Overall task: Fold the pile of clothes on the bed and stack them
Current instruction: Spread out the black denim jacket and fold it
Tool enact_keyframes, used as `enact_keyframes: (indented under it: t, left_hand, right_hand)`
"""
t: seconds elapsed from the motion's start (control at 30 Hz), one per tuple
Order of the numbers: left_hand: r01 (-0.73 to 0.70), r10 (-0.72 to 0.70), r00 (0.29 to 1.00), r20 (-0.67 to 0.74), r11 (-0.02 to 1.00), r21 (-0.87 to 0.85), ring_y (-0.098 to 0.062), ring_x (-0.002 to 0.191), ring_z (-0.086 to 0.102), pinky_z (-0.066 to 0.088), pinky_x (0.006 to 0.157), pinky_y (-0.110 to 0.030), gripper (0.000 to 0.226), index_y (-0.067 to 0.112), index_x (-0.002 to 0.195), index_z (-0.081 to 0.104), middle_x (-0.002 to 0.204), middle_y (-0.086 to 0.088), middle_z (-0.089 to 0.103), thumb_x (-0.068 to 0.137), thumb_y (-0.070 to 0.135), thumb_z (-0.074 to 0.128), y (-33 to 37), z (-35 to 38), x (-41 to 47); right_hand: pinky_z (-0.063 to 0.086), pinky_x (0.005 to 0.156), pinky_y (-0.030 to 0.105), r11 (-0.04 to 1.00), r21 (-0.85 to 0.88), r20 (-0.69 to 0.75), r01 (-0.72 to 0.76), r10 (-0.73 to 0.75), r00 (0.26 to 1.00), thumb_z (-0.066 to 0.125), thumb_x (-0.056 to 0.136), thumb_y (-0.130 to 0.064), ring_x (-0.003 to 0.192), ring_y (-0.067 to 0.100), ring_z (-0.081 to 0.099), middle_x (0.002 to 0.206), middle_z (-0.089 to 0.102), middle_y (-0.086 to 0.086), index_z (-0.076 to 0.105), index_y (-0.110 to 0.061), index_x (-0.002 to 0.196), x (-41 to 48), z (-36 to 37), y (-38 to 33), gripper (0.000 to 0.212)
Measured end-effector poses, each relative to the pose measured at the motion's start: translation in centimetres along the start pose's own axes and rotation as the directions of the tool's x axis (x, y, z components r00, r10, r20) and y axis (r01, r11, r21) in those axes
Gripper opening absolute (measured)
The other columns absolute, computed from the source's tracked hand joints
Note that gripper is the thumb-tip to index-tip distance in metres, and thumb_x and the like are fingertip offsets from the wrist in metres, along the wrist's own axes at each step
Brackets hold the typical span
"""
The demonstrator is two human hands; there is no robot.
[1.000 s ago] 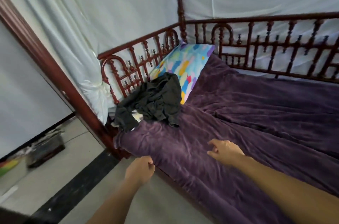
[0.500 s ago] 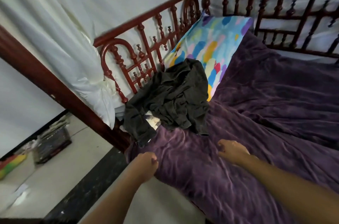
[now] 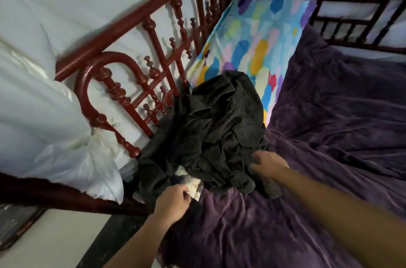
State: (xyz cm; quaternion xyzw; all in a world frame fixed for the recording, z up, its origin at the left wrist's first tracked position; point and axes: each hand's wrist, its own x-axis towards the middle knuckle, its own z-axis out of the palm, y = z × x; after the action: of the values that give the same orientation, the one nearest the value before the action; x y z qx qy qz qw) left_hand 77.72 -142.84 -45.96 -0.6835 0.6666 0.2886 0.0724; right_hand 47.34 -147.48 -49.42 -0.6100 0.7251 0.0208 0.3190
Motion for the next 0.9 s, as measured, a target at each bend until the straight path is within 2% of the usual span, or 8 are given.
enact_keyframes:
  t: [0.17, 0.33, 0.43, 0.57, 0.63, 0.73, 0.83, 0.9]
  left_hand:
    - [-0.091, 0.091, 0.996, 0.011, 0.996, -0.001, -0.013, 0.088, 0.065, 0.044, 0.067, -0.022, 0.022, 0.025, 0.111, 0.062, 0.098, 0.005, 0.069, 0.093, 0.033, 0.053, -3.0, -4.1, 11.0]
    - [-0.202, 0.2, 0.974, -0.104, 0.979, -0.018, -0.011, 0.096, 0.062, 0.046, 0.076, -0.022, 0.026, 0.023, 0.119, 0.06, 0.113, 0.005, 0.061, 0.095, 0.031, 0.051, -4.4, -6.8, 19.7]
    - [-0.293, 0.291, 0.938, -0.189, 0.956, 0.017, -0.015, 0.11, 0.056, 0.046, 0.086, -0.027, 0.033, 0.021, 0.127, 0.055, 0.121, 0.001, 0.054, 0.094, 0.029, 0.053, -4.2, -7.5, 24.9]
    - [-0.387, 0.402, 0.872, -0.28, 0.916, 0.108, -0.025, 0.125, 0.044, 0.042, 0.102, -0.036, 0.056, 0.017, 0.141, 0.041, 0.135, -0.008, 0.043, 0.09, 0.027, 0.061, -1.7, -8.3, 31.3]
    - [-0.371, 0.422, 0.861, -0.284, 0.903, 0.216, -0.03, 0.132, 0.035, 0.038, 0.105, -0.041, 0.074, 0.019, 0.147, 0.028, 0.145, -0.012, 0.033, 0.085, 0.028, 0.066, 0.1, -8.9, 33.4]
    - [-0.344, 0.415, 0.884, -0.213, 0.888, 0.306, -0.032, 0.137, 0.027, 0.033, 0.107, -0.044, 0.082, 0.024, 0.148, 0.028, 0.151, -0.013, 0.026, 0.078, 0.025, 0.071, 2.5, -9.8, 34.4]
    - [-0.492, 0.511, 0.853, -0.108, 0.855, 0.166, -0.032, 0.112, 0.056, 0.046, 0.089, -0.04, 0.033, 0.016, 0.108, 0.066, 0.115, -0.011, 0.063, 0.076, 0.01, 0.06, 5.2, -10.5, 32.6]
    - [-0.544, 0.538, 0.838, -0.09, 0.837, -0.064, -0.033, 0.093, 0.063, 0.05, 0.078, -0.042, 0.024, 0.011, 0.093, 0.067, 0.089, -0.012, 0.068, 0.075, 0.002, 0.053, 7.0, -11.6, 30.0]
  right_hand:
    - [0.048, 0.086, 0.038, 0.995, 0.01, -0.177, -0.097, 0.097, 0.979, 0.057, 0.088, -0.036, 0.112, 0.033, 0.056, 0.123, 0.059, 0.014, 0.054, -0.016, 0.122, 12.2, -3.9, -6.2, 0.039]
    - [0.044, 0.093, 0.047, 0.992, 0.027, -0.373, -0.12, 0.121, 0.92, 0.061, 0.086, -0.027, 0.128, 0.036, 0.039, 0.141, 0.04, 0.014, 0.03, -0.022, 0.147, 24.4, -7.7, -10.6, 0.069]
    - [0.044, 0.095, 0.045, 0.98, 0.147, -0.368, -0.137, 0.182, 0.912, 0.068, 0.084, -0.03, 0.125, 0.037, 0.048, 0.14, 0.045, 0.016, 0.022, -0.024, 0.151, 29.2, -8.2, -11.0, 0.081]
    - [0.05, 0.082, 0.035, 0.822, 0.558, -0.362, -0.116, 0.367, 0.857, 0.067, 0.081, -0.02, 0.098, 0.031, 0.063, 0.103, 0.068, 0.015, 0.07, -0.012, 0.11, 29.6, -7.5, -10.7, 0.03]
    - [0.05, 0.063, 0.034, 0.668, 0.742, -0.289, -0.045, 0.379, 0.879, 0.067, 0.076, -0.017, 0.069, 0.028, 0.059, 0.072, 0.06, 0.015, 0.072, -0.014, 0.069, 26.5, -7.4, -10.3, 0.009]
    - [0.041, 0.06, 0.034, 0.606, 0.795, -0.302, 0.02, 0.367, 0.88, 0.065, 0.064, -0.026, 0.059, 0.016, 0.048, 0.054, 0.052, -0.001, 0.066, -0.022, 0.051, 19.5, -9.1, -8.7, 0.014]
    - [0.04, 0.076, 0.029, 0.58, 0.798, -0.415, 0.162, 0.334, 0.846, 0.063, 0.069, -0.018, 0.081, 0.015, 0.055, 0.082, 0.062, 0.002, 0.065, -0.019, 0.053, 13.2, -12.1, -6.7, 0.017]
    - [0.038, 0.085, 0.01, 0.592, 0.78, -0.46, 0.203, 0.323, 0.827, 0.057, 0.081, -0.004, 0.108, 0.005, 0.055, 0.118, 0.06, -0.003, 0.063, -0.017, 0.057, 10.0, -14.4, -5.8, 0.028]
